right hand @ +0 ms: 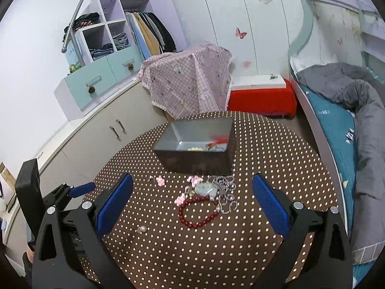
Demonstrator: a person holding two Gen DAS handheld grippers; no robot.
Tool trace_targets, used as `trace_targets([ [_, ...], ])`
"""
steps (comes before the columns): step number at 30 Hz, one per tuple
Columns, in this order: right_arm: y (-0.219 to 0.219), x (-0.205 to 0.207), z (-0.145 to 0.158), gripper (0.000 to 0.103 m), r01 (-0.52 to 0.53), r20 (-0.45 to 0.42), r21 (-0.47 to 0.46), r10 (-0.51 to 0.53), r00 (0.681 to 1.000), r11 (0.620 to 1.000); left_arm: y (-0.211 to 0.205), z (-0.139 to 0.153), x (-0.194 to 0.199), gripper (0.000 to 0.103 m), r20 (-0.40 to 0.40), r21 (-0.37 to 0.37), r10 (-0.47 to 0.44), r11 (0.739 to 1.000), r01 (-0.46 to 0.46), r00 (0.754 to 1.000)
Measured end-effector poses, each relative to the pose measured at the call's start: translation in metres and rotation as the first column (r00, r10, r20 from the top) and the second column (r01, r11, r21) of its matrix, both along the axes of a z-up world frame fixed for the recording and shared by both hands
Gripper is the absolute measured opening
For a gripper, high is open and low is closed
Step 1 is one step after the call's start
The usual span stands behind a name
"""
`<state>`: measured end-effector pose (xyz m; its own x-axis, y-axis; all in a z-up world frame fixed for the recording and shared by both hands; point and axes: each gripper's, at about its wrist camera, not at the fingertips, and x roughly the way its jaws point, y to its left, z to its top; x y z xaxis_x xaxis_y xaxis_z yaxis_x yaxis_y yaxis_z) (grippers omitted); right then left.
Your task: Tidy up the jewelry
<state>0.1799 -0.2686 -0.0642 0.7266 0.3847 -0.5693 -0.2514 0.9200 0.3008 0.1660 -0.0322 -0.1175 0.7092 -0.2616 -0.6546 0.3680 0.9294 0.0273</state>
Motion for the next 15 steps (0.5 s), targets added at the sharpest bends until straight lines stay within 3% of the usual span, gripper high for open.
trace_targets([
  [9,0.000,-0.004,-0.028,0.095,-0.006,-0.061,0.015,0.007,0.998,1.000,-0.027,-0.031,-0.004,0.094,-0.056,0.075,-0.079,0.994,0.083,0.995],
  [11,-0.001,-0.004,-0.033,0.095,-0.005,-0.071,0.015,0.006,0.997,1.000,-0.031,-0.037,-0.001,0.083,-0.085,0.068,-0.103,0.992,0.109,0.991],
  [13,-0.001,-0.003,-0.035,0.095,-0.006,-0.080,0.012,0.007,0.997,1.000,-0.035,-0.043,0.005,0.053,-0.127,0.066,-0.116,0.990,0.125,0.985],
  [15,0.000,-0.002,-0.037,0.095,-0.012,-0.086,0.009,0.013,0.996,1.000,-0.035,-0.047,0.009,0.038,-0.166,0.030,-0.140,0.989,0.147,0.976],
])
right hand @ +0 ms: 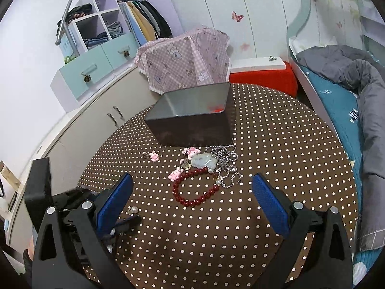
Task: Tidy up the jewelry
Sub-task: 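Grasp the small silver charm with the left gripper while the right grasps the pink bunny charm, then carry both charms over the metal box and open both grippers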
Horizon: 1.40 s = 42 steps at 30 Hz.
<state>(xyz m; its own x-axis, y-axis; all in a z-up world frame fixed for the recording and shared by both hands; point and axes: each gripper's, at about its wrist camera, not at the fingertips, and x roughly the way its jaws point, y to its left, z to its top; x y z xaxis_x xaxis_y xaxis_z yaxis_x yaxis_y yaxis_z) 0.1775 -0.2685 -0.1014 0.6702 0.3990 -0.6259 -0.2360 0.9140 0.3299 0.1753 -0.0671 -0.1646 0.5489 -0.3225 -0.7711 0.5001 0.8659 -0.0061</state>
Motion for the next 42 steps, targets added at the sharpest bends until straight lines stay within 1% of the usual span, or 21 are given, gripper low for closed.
trace_targets([
  [1,0.001,0.000,-0.001,0.095,-0.003,-0.001,-0.003,0.003,1.000,1.000,0.001,0.001,0.001,0.026,-0.004,-0.015,-0.009,1.000,0.008,1.000],
  [3,0.004,0.001,-0.002,0.095,-0.014,-0.005,-0.016,0.014,1.000,1.000,0.002,0.001,0.001,0.014,-0.013,-0.038,-0.037,0.999,0.036,0.999],
  [6,0.013,0.006,-0.004,0.095,-0.039,-0.011,-0.031,0.039,0.999,0.999,0.004,0.002,0.000,0.013,-0.011,-0.049,-0.042,0.998,0.041,0.999],
  [9,0.027,0.016,-0.005,0.095,-0.071,-0.019,-0.048,0.070,0.997,0.996,0.016,0.005,0.001,0.013,0.003,-0.063,0.002,0.998,-0.002,1.000],
  [12,0.050,0.029,-0.006,0.095,-0.128,-0.020,-0.086,0.127,0.992,0.988,0.041,0.010,0.006,0.013,0.022,-0.093,0.112,0.990,-0.110,0.993],
  [14,0.071,0.039,-0.010,0.095,-0.173,-0.023,-0.131,0.171,0.985,0.976,0.054,0.011,0.011,0.014,0.032,-0.105,0.183,0.978,-0.178,0.983],
  [16,0.092,0.052,-0.019,0.095,-0.215,-0.049,-0.170,0.210,0.977,0.962,0.067,0.014,0.014,0.013,0.038,-0.127,0.247,0.962,-0.240,0.968],
  [18,0.106,0.060,-0.026,0.088,-0.245,-0.059,-0.200,0.238,0.970,0.949,0.078,0.015,0.015,0.014,0.044,-0.146,0.299,0.946,-0.290,0.953],
  [20,0.119,0.070,-0.035,0.074,-0.277,-0.089,-0.218,0.264,0.961,0.936,0.089,0.016,0.016,0.014,0.040,-0.173,0.341,0.928,-0.329,0.939],
  [21,0.125,0.075,-0.038,0.071,-0.291,-0.100,-0.228,0.274,0.956,0.929,0.093,0.016,0.016,0.014,0.037,-0.184,0.356,0.921,-0.344,0.934],
  [23,0.133,0.086,-0.045,0.059,-0.302,-0.113,-0.260,0.282,0.953,0.917,0.094,0.014,0.020,0.014,0.027,-0.200,0.370,0.912,-0.357,0.929],
  [24,0.135,0.091,-0.048,0.056,-0.303,-0.123,-0.271,0.279,0.952,0.914,0.096,0.013,0.020,0.014,0.023,-0.207,0.376,0.908,-0.364,0.926],
  [25,0.138,0.097,-0.052,0.046,-0.312,-0.138,-0.283,0.283,0.949,0.907,0.100,0.014,0.018,0.014,0.021,-0.212,0.378,0.906,-0.365,0.926],
  [27,0.141,0.095,-0.055,0.031,-0.319,-0.123,-0.334,0.295,0.948,0.887,0.098,0.011,0.023,0.014,0.017,-0.218,0.377,0.905,-0.365,0.926],
  [28,0.143,0.093,-0.055,0.019,-0.326,-0.121,-0.341,0.303,0.945,0.882,0.098,0.011,0.022,0.014,0.016,-0.220,0.378,0.904,-0.366,0.926],
  [29,0.143,0.089,-0.054,0.014,-0.341,-0.126,-0.335,0.317,0.940,0.878,0.099,0.011,0.022,0.014,0.016,-0.220,0.377,0.905,-0.365,0.926],
  [32,0.140,0.076,-0.051,0.014,-0.354,-0.118,-0.340,0.334,0.935,0.871,0.098,0.011,0.021,0.014,0.023,-0.212,0.378,0.907,-0.365,0.926],
  [35,0.129,0.061,-0.040,0.014,-0.348,-0.086,-0.294,0.338,0.937,0.890,0.101,0.014,0.019,0.014,0.036,-0.209,0.375,0.909,-0.360,0.926],
  [39,0.110,0.039,-0.010,0.014,-0.318,-0.013,-0.263,0.327,0.945,0.911,0.095,0.026,0.014,0.014,0.057,-0.205,0.365,0.915,-0.347,0.929],
  [42,0.089,0.022,0.018,0.014,-0.290,0.049,-0.242,0.311,0.949,0.926,0.092,0.040,0.011,0.014,0.071,-0.222,0.347,0.919,-0.324,0.935],
])
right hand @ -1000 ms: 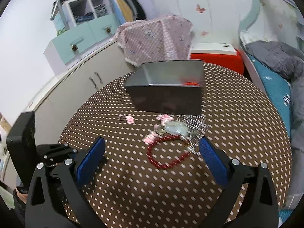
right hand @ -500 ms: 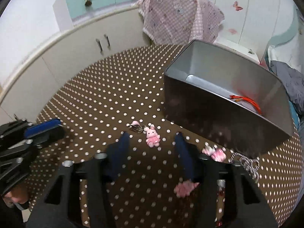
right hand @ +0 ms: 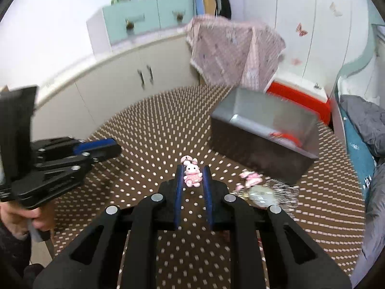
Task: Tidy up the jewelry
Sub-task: 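Carry both charms over the metal box and open both grippers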
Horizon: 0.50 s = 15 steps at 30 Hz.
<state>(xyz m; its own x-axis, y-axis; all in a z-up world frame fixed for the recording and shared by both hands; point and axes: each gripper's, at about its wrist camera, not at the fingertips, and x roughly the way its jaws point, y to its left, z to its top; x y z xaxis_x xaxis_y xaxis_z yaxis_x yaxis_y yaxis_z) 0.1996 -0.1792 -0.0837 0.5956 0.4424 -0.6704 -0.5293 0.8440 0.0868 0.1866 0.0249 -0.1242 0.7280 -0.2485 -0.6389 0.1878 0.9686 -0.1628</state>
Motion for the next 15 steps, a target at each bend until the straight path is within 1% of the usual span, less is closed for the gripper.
trace_targets([
  [2,-0.014,-0.008,0.019,0.014,0.015,0.037,0.024,-0.016,0.999,1.000,-0.006,0.010,0.000,0.014,0.011,-0.006,-0.022,1.000,0.022,1.000],
  [4,-0.025,-0.013,0.036,0.014,0.028,0.066,0.053,-0.031,0.997,0.998,-0.012,0.023,0.003,0.014,0.027,0.003,-0.046,0.999,0.046,0.999],
  [7,-0.049,-0.016,0.065,0.014,0.059,0.115,0.101,-0.070,0.991,0.993,-0.024,0.047,0.011,0.014,0.058,0.015,-0.082,0.997,0.081,0.995],
  [10,-0.060,-0.008,0.084,0.014,0.086,0.145,0.110,-0.102,0.984,0.990,-0.038,0.073,0.021,0.014,0.091,0.025,-0.117,0.993,0.116,0.989],
  [15,-0.072,0.012,0.103,0.014,0.113,0.149,0.151,-0.135,0.980,0.982,-0.058,0.102,0.043,0.014,0.108,0.036,-0.162,0.987,0.159,0.981],
])
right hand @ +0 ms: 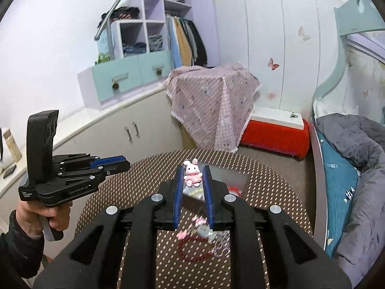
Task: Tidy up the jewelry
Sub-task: 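Carry both charms over the metal box and open both grippers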
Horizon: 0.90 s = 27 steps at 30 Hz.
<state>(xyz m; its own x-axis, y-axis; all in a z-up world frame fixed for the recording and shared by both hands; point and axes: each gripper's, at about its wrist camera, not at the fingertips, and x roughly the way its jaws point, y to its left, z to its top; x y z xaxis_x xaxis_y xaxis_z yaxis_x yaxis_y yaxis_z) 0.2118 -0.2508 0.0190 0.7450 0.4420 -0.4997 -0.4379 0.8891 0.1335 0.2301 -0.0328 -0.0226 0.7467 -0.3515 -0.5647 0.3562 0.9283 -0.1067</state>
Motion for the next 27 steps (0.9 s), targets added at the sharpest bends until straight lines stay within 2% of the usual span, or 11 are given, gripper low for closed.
trace_targets([
  [4,-0.003,0.027,0.001,0.014,0.026,-0.033,0.025,-0.025,0.999,0.999,-0.017,0.015,0.029,0.014,-0.027,-0.019,-0.047,0.999,0.047,0.999],
  [8,-0.007,0.054,-0.009,0.014,0.050,-0.091,0.045,-0.046,0.995,0.998,-0.031,0.018,0.054,0.014,-0.058,-0.028,-0.065,0.998,0.064,0.996],
  [17,-0.008,0.101,-0.041,0.015,0.074,-0.222,0.117,-0.047,0.974,0.990,-0.047,-0.006,0.102,0.014,-0.167,-0.046,-0.067,0.997,0.060,0.984],
  [18,-0.009,0.103,-0.043,0.015,0.085,-0.228,0.122,-0.055,0.972,0.989,-0.048,-0.010,0.106,0.015,-0.179,-0.042,-0.066,0.997,0.059,0.982],
  [19,-0.012,0.107,-0.045,0.018,0.107,-0.240,0.127,-0.074,0.968,0.986,-0.048,-0.013,0.112,0.028,-0.194,-0.032,-0.058,0.998,0.053,0.979],
  [20,-0.015,0.108,-0.047,0.033,0.127,-0.251,0.131,-0.092,0.964,0.983,-0.048,-0.015,0.115,0.046,-0.204,-0.021,-0.044,0.999,0.040,0.978],
  [21,-0.018,0.108,-0.047,0.046,0.141,-0.251,0.133,-0.104,0.962,0.981,-0.043,-0.014,0.114,0.085,-0.190,-0.022,-0.010,1.000,0.005,0.982],
  [22,-0.022,0.105,-0.046,0.071,0.167,-0.236,0.134,-0.132,0.963,0.977,-0.038,-0.013,0.111,0.092,-0.165,-0.032,0.013,0.999,-0.019,0.986],
  [23,-0.027,0.100,-0.044,0.085,0.182,-0.219,0.141,-0.148,0.964,0.973,-0.033,-0.011,0.108,0.092,-0.139,-0.044,0.037,0.998,-0.043,0.990],
  [26,-0.038,0.088,-0.039,0.095,0.220,-0.196,0.154,-0.189,0.962,0.963,-0.018,-0.007,0.100,0.092,-0.131,-0.046,0.087,0.994,-0.094,0.988],
  [27,-0.041,0.084,-0.037,0.095,0.234,-0.186,0.153,-0.205,0.961,0.960,-0.014,-0.005,0.094,0.092,-0.117,-0.040,0.107,0.993,-0.112,0.987],
])
